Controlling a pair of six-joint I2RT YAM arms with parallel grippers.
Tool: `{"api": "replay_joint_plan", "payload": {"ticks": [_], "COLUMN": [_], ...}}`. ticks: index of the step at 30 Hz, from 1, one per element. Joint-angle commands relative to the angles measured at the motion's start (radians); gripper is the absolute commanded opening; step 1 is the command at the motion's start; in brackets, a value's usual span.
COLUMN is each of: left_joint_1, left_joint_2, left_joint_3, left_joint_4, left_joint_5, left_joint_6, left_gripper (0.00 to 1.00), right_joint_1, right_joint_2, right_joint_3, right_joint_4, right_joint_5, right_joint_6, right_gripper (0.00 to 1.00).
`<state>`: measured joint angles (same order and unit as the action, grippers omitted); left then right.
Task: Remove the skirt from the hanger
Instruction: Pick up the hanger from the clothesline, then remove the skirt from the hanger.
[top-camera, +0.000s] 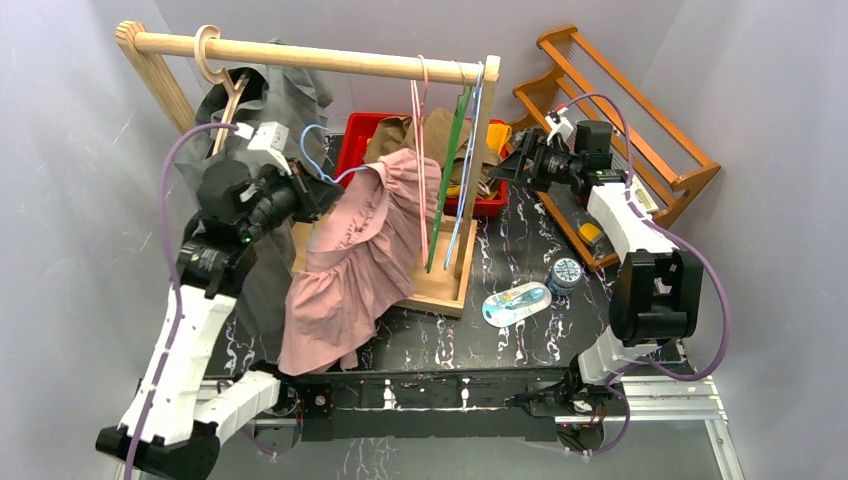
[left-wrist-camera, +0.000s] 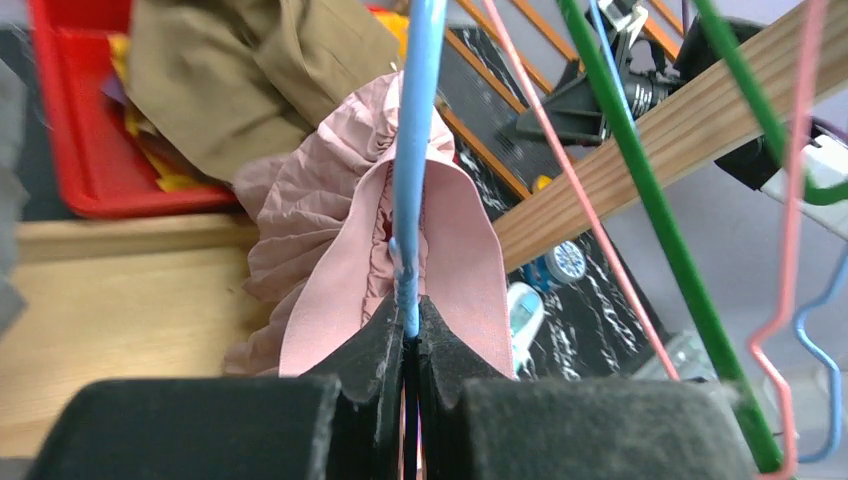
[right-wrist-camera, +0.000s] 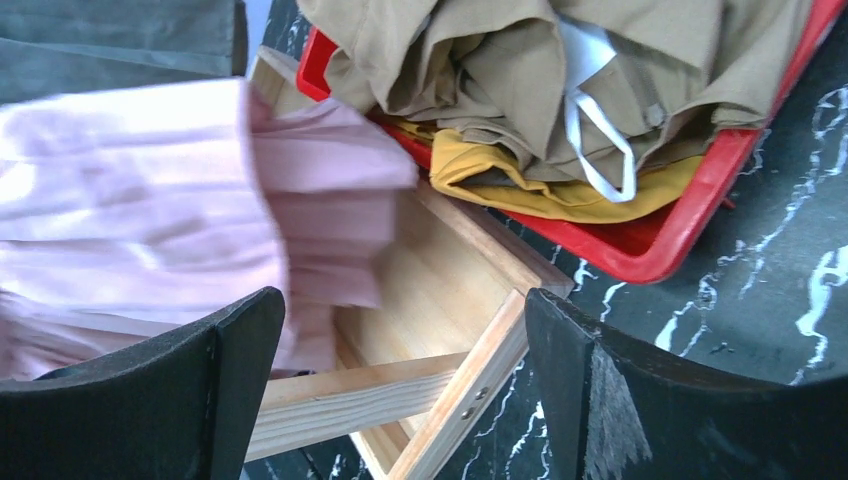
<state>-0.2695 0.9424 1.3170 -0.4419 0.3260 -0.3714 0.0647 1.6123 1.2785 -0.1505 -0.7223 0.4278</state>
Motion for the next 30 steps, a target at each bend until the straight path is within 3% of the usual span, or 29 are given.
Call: {"api": "replay_joint_plan", "payload": {"ticks": [1,9,15,20,24,30], "left_joint_1": [0.003,-0.001,-0.061,-0.116,-0.124,-0.149], "left_joint_2": [0.028,0.196,0.283,0.371,0.394,0.505], "left_joint_3": [-0.107,-0.156,-0.155,-0.131,-0.117,-0.028], "left_joint_4": [0.291,0.431,0.424,0.4,0.393,0.32], "left_joint_5": [0.173,0.294,0.229,0.194,0.145,0.13], "left_joint_6": [-0.197,-0.293,-0.263,-0.252,-0.238,-0.216], "left_gripper": [0.0,0.0,0.0,0.0,0.0,0.0], "right_joint_1": [0.004,0.063,0.087,0.108,0.132,0.155], "right_joint_2": [0.015,0.052,0.079,0.098,0.122,0.108], "right_joint_3": [-0.001,-0.005,-0.017,-0.001,0.044,0.039], "right_joint_4": [0.087,0.265,0.389,0.4,0.295,0.259], "right_joint_5": [-0.091,-0.217,-0.271,-0.299,-0.297,-0.225], "right_joint_6": [0.048,0.165,0.247,0.241,0.175,0.117], "right_gripper": [0.96,0.86,0.78,0.8,0.84,0.85]}}
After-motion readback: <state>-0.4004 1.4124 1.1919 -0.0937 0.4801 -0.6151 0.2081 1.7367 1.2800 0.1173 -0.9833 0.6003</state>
